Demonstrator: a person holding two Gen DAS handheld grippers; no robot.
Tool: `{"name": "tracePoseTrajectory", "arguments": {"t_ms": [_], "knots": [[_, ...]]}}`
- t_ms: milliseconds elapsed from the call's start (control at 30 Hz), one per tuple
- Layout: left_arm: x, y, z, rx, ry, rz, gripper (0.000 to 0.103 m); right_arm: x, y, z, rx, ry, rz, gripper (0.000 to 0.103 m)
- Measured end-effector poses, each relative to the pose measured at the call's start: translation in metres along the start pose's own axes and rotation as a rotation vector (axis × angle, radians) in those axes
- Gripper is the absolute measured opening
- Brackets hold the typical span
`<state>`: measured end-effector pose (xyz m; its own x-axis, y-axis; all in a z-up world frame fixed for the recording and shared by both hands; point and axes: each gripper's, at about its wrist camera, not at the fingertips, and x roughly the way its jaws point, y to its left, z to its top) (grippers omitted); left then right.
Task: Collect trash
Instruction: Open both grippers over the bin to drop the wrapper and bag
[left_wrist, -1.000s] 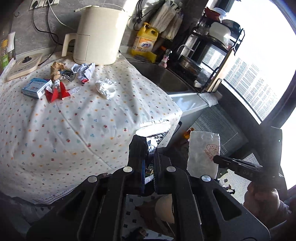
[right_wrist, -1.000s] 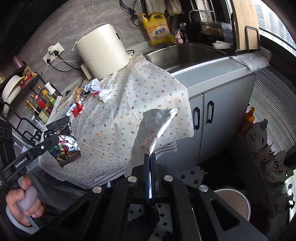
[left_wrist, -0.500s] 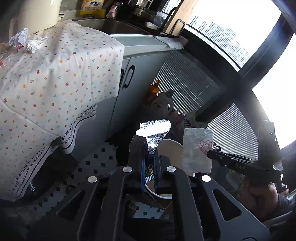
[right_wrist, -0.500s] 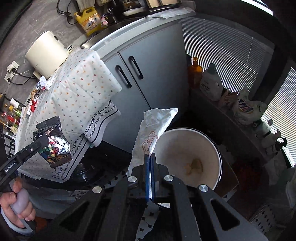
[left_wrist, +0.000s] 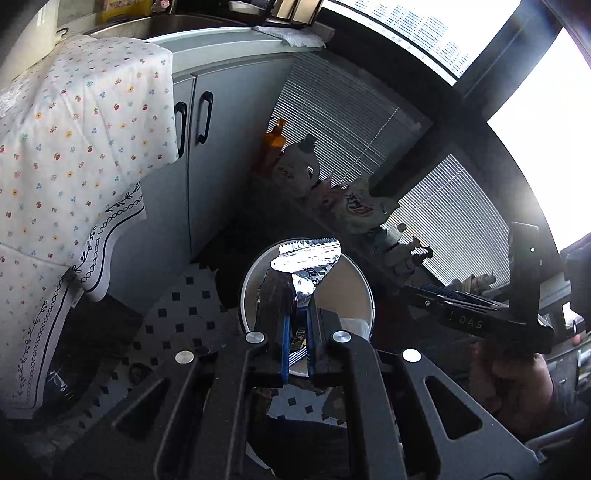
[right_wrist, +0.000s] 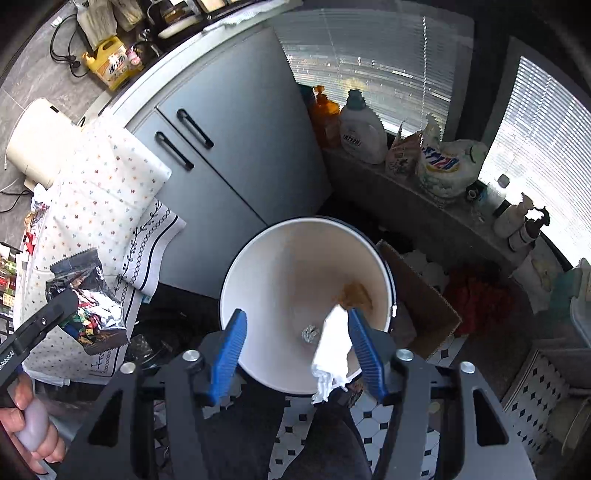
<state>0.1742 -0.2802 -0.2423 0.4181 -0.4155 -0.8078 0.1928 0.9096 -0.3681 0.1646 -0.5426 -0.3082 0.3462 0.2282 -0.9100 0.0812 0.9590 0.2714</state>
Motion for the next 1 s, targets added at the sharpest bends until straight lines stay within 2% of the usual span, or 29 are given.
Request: {"name": "tracePoseTrajectory", "arguments": {"t_ms": [267, 467, 500, 567, 600, 633, 700, 867, 1000], "knots": [[0.031, -0.019, 0.009, 0.031, 0.044, -0.044, 0.007, -0.022, -0.027, 0.002, 0.067, -0.031, -0.048, 0.056], [0.063, -0.041, 0.016, 0.062, 0.096, -0.097, 0.008, -0.046, -0.053, 0.0, 0.132, -0.074, -0.115, 0.066], [0.067, -0.044, 0.018, 0.062, 0.106, -0.112, 0.012, -0.049, -0.056, 0.0, 0.141, -0.078, -0.121, 0.066], [0.075, -0.049, 0.02, 0.068, 0.125, -0.13, 0.027, -0.055, -0.062, -0.001, 0.158, -0.087, -0.132, 0.067], [0.077, -0.052, 0.021, 0.074, 0.125, -0.129, 0.044, -0.057, -0.064, -0.001, 0.164, -0.092, -0.137, 0.068], [0.078, -0.054, 0.022, 0.079, 0.119, -0.136, 0.055, -0.059, -0.065, -0.001, 0.168, -0.096, -0.141, 0.069], [0.08, -0.057, 0.025, 0.087, 0.116, -0.147, 0.059, -0.061, -0.068, -0.001, 0.172, -0.098, -0.144, 0.069], [0.072, -0.048, 0.031, 0.066, 0.095, -0.1, 0.063, -0.059, -0.063, 0.003, 0.161, -0.098, -0.136, 0.072], [0.051, -0.033, 0.038, 0.039, 0.045, -0.055, 0.072, -0.058, -0.045, 0.014, 0.128, -0.117, -0.114, 0.083]]}}
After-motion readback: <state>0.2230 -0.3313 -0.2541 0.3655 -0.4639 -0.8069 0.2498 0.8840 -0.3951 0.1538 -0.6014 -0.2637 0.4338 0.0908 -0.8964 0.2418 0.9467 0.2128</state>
